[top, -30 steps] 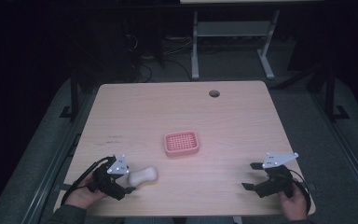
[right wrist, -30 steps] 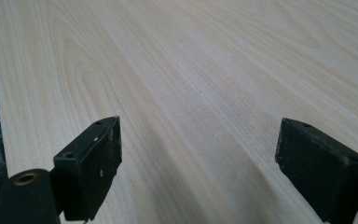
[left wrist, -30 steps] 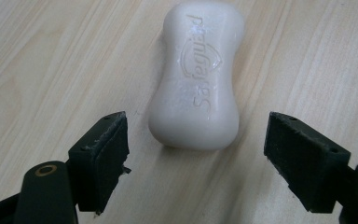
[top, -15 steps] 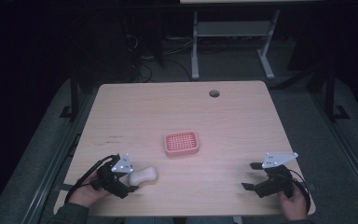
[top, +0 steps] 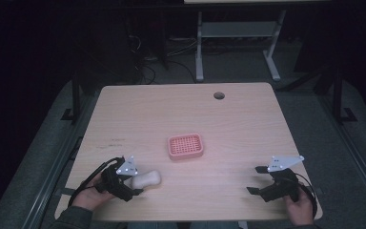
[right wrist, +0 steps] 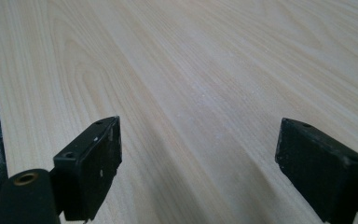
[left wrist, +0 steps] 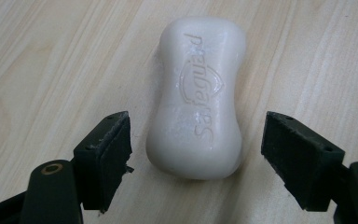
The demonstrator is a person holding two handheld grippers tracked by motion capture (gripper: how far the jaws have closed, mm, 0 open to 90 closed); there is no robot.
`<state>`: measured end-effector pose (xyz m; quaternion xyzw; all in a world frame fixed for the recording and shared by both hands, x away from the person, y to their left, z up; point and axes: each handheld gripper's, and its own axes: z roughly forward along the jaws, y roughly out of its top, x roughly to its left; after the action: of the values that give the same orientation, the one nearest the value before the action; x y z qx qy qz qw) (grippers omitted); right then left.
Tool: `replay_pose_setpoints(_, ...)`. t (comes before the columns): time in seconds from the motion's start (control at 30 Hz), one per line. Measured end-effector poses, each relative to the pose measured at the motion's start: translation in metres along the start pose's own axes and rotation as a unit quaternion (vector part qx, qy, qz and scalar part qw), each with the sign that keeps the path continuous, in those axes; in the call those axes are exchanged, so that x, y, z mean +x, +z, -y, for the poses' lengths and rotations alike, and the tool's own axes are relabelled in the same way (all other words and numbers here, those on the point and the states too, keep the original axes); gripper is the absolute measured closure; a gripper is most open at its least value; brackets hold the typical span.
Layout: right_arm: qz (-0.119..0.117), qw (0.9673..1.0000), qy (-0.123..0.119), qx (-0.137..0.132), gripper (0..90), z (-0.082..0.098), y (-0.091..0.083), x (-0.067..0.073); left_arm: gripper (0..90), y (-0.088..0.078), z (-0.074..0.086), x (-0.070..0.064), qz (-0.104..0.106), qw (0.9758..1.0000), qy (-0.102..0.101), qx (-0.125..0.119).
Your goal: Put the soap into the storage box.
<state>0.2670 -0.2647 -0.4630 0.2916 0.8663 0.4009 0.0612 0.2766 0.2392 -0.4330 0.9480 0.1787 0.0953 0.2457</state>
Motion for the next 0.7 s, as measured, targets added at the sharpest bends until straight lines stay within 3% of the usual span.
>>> replay_pose_setpoints(0.7, 0.0, 1.0, -0.002, 0.0, 14.2, 0.0, 0.0, -0.001, 27.4, 0.011, -0.015, 0.004, 0.015, 0.9998, 0.009, 0.005)
